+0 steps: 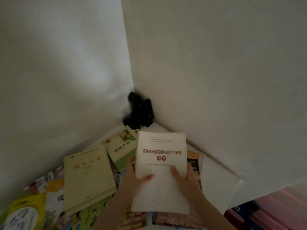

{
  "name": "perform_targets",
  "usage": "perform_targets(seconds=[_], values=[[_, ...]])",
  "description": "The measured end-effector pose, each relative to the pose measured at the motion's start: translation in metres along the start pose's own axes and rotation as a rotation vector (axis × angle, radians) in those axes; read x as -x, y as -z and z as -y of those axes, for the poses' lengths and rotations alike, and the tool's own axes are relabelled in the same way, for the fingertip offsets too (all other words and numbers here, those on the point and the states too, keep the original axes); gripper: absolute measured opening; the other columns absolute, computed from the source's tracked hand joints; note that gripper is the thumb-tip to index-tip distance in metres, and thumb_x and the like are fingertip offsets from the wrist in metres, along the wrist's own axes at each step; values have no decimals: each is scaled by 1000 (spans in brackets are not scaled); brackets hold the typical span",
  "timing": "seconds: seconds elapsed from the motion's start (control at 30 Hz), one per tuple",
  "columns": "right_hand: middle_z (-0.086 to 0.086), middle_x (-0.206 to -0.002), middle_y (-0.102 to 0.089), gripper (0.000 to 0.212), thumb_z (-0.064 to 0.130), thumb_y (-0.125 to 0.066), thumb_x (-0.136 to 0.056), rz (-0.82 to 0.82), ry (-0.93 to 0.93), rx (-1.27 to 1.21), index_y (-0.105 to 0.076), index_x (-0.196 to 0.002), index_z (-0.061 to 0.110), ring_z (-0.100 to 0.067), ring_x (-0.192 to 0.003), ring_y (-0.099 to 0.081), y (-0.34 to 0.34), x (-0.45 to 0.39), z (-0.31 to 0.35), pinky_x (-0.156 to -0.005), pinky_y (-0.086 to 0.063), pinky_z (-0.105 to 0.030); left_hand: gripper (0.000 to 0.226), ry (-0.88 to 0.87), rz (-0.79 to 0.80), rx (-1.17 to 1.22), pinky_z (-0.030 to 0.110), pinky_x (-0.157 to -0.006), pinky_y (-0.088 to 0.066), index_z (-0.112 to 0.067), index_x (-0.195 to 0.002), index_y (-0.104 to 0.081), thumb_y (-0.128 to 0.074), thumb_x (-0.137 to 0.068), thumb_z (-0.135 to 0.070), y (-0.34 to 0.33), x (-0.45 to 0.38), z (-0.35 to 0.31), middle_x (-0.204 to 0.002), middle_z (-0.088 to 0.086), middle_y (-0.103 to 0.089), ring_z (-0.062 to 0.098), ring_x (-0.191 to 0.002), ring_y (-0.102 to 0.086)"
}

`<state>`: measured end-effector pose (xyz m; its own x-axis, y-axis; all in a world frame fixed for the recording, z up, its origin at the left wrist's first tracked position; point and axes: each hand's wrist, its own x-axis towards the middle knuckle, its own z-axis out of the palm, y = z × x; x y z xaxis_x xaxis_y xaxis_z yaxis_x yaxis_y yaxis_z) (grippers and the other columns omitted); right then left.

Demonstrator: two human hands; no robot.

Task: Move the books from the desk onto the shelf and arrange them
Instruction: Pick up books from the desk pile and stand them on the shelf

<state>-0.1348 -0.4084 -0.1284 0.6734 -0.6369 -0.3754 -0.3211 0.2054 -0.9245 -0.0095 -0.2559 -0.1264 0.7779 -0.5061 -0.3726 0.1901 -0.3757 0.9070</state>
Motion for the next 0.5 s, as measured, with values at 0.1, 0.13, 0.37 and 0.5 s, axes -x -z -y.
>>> perform_targets(seconds=[0.1,0.13,0.37,0.5], values=[[10,-123,-60,77,35,-75,-83,150,122,100,-26,-143,42,-10,-104,-65,-52,13,23,-86,-58,-37,129,-6,-157,41,32,-64,-56,-50,-146,18,-83,-73,-15,68,29,-7,-108,-5,-60,15,-89,-66],[13,-124,-58,89,33,-78,-80,196,144,123,-19,-146,44,-9,-108,-62,-72,17,25,-89,-57,-35,130,35,-190,97,39,-64,-58,-49,-148,15,-85,-71,-17,91,39,-4,-109,-2,-62,20,-89,-67],[4,-122,-63,62,12,-81,-77,481,154,108,-46,-127,25,-15,-113,-63,-193,46,28,-83,-58,-28,72,-20,-387,142,49,-75,-58,-17,-129,-46,-82,-70,0,199,102,26,-114,6,-64,28,-96,-65],[6,-114,-58,64,-10,-72,-79,520,351,74,-40,-124,21,4,-100,-63,-234,52,38,-76,-55,-16,75,-167,-488,119,49,-83,-56,-25,-128,-39,-79,-70,4,230,107,38,-116,2,-60,27,-111,-60]])
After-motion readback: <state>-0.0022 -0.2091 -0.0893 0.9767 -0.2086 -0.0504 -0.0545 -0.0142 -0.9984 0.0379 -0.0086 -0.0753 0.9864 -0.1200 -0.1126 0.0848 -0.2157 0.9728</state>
